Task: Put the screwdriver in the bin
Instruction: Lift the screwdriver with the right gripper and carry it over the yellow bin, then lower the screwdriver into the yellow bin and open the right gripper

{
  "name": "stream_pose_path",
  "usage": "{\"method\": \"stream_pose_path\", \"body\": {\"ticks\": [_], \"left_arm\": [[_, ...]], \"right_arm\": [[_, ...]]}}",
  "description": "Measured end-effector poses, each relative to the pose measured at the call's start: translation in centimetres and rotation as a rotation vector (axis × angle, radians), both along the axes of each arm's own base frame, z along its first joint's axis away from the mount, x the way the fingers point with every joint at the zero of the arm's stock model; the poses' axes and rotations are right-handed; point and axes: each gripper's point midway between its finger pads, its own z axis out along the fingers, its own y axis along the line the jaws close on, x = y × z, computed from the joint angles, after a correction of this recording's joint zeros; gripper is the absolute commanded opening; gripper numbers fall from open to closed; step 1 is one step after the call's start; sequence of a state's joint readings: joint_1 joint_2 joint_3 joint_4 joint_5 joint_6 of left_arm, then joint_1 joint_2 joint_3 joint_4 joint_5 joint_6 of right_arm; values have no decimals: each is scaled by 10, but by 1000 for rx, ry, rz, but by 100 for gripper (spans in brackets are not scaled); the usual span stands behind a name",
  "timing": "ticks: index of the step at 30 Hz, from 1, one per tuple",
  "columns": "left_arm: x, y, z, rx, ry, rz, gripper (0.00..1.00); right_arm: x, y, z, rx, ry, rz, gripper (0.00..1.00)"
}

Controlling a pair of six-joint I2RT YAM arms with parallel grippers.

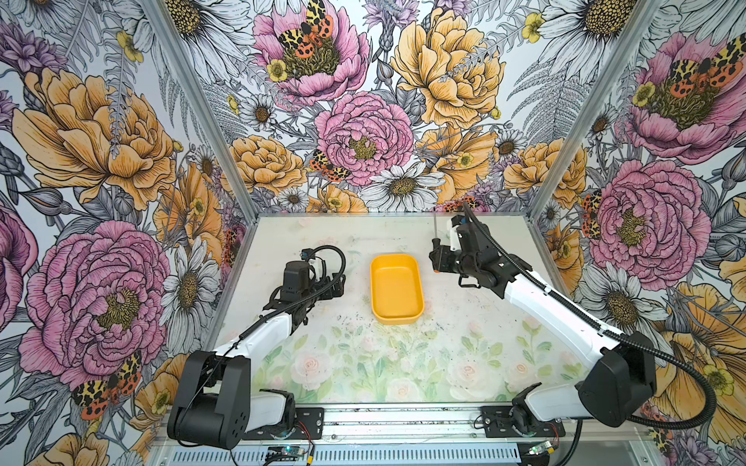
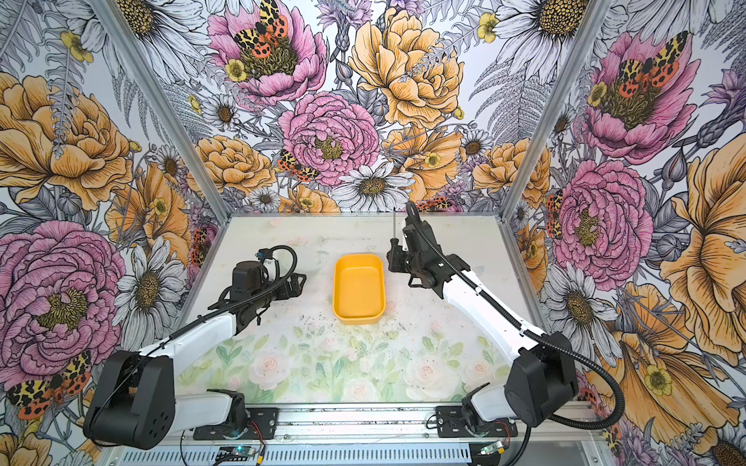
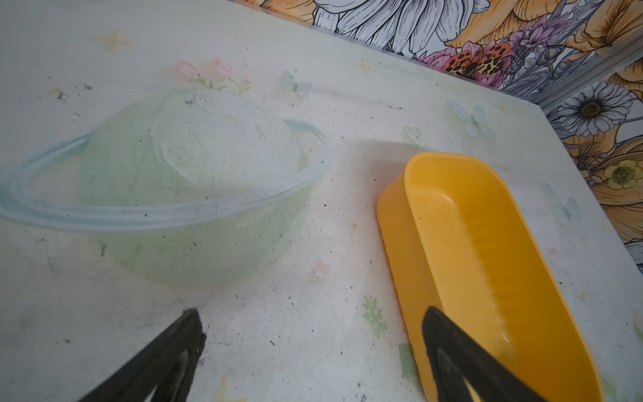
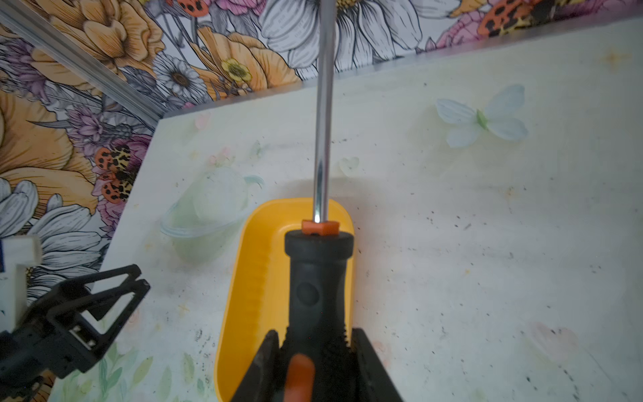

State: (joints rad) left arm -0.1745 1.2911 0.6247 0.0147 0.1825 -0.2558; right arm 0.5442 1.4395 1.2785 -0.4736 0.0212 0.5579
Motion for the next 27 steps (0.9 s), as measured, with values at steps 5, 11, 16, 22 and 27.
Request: {"method": "stream_pose_path", "body": {"ticks": [5,11,16,22,27], "left_arm": [[0,0,8,-4,-23,0,99],[-1,0,16,-7,-45,0,99],[-1,0,16,-7,-45,0,99],[-1,0,16,-8,-45,0,99],[-1,0,13,-6,-35,0,99]], "right_arm": [[2,41,12,-81,-107,-23,5],[2,66,-40,-183,-46,-44,4],[-6,76,-72,-196,20,-57,4],[-21,88,-109,-200,115,-44,4],[-33,93,-148,-210,233,-25,4]]}}
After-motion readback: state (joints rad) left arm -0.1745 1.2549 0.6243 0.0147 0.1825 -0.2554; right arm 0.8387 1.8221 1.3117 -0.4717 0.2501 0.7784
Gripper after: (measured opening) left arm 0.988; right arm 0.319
